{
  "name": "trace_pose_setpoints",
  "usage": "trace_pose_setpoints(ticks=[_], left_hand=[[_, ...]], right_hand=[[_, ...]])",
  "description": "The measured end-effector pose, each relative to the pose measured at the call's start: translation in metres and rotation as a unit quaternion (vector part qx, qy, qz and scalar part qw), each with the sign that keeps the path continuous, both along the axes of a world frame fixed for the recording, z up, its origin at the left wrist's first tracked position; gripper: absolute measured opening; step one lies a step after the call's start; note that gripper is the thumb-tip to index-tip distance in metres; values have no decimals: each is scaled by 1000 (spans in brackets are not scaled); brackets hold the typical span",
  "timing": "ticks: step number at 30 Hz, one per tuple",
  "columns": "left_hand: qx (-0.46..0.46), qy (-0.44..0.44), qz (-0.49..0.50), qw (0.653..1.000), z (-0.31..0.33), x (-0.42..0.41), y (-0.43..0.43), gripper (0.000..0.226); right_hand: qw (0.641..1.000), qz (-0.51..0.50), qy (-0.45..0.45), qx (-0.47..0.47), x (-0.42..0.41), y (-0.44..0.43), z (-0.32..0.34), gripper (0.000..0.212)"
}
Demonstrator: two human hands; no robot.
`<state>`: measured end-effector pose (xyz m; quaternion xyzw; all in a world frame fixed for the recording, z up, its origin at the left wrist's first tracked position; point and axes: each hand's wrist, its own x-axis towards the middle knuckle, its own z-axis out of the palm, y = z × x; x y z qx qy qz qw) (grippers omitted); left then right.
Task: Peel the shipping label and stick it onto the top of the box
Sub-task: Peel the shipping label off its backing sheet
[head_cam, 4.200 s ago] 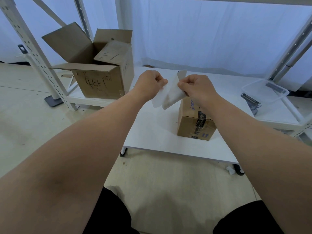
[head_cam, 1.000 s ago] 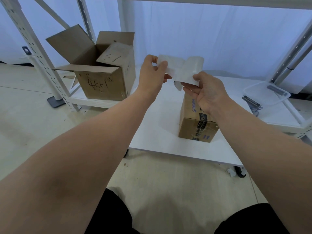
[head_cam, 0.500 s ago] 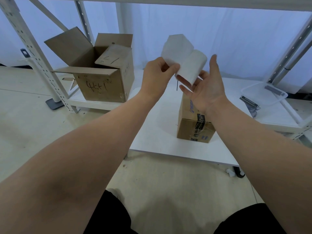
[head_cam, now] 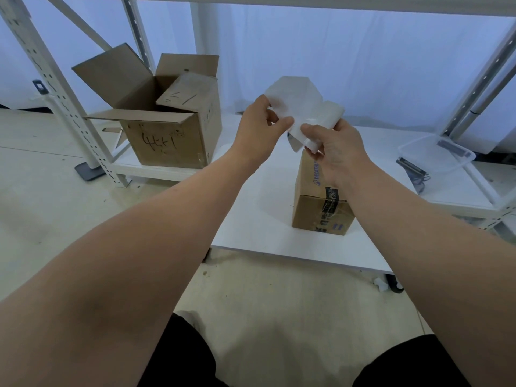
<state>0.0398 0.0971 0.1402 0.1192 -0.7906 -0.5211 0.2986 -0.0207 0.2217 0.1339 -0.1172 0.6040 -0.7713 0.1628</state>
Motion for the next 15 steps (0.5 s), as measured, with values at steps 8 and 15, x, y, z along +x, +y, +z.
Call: trace_pose_setpoints(ticks=[8, 15], left_hand=[[31, -15, 18, 999, -6, 0, -9, 26], [55, -34, 42, 997, -7, 2, -14, 23]], right_hand=[[1000, 4, -18, 16, -1, -5, -2, 34], [999, 19, -9, 36, -1, -7, -5, 29]])
